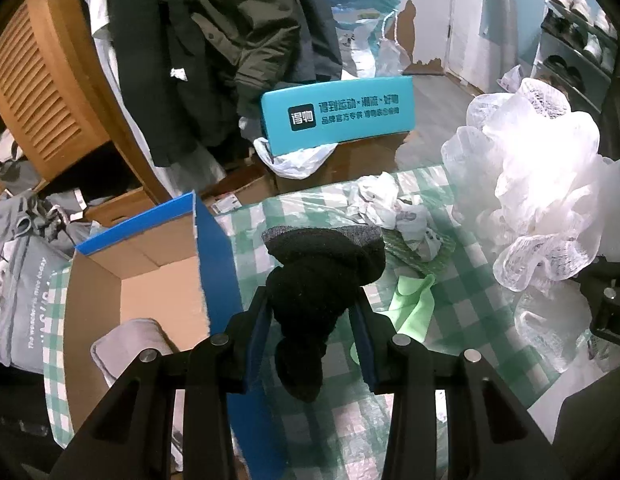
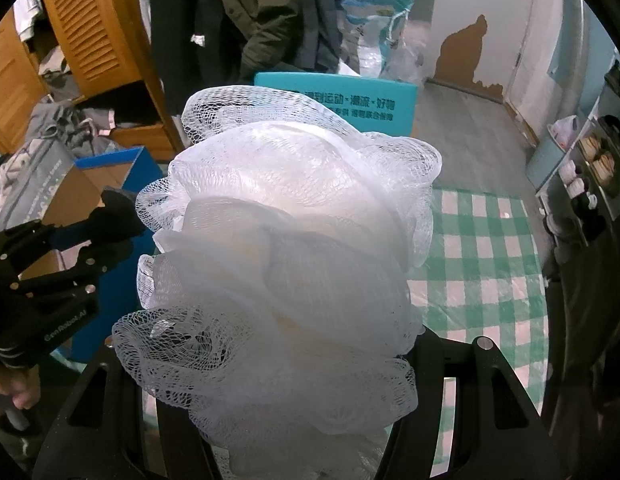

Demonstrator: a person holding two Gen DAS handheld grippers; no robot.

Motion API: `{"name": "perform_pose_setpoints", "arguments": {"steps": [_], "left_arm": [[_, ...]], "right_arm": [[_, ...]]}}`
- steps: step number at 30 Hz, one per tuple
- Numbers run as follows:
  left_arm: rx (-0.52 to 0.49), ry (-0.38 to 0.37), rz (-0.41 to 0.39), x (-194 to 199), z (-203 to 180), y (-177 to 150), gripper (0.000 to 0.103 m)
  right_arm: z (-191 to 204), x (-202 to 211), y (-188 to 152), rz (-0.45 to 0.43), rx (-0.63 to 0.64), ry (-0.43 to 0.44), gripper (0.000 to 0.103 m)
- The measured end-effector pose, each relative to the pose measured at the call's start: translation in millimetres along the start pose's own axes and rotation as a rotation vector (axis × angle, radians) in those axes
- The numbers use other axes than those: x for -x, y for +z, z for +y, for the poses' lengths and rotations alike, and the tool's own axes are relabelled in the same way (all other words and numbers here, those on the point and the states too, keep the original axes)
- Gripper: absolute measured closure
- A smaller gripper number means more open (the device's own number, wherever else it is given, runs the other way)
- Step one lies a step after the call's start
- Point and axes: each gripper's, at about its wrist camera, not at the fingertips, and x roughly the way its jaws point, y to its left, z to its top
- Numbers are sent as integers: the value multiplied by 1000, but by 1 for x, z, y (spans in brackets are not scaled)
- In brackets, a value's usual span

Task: Organize soft objects
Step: 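Lift the black sock and the bath puff toward the cardboard box, then carry the black sock and bath puff over the box and open both grippers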

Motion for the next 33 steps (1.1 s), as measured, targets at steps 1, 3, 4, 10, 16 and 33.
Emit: {"name": "perform_pose_setpoints", "arguments": {"steps": [1, 3, 4, 10, 16, 33], "left_arm": [[3, 2, -2, 1, 2, 0, 63], [10, 6, -4, 2, 6, -1, 63], [12, 8, -5, 3, 7, -1, 63], [37, 21, -8, 6, 23, -5, 63], [72, 35, -17, 11, 43, -10, 63], [184, 80, -7, 14, 104, -29, 63]], "right_arm": [[1, 0, 1, -1, 1, 2, 44], [4, 1, 3, -4, 5, 4, 44], [6, 1, 5, -6, 6, 7, 44], [23, 0, 14, -12, 25, 31, 44], [45, -5, 22, -9, 52, 56, 44], [115, -18, 46, -1, 141, 113, 44]]}}
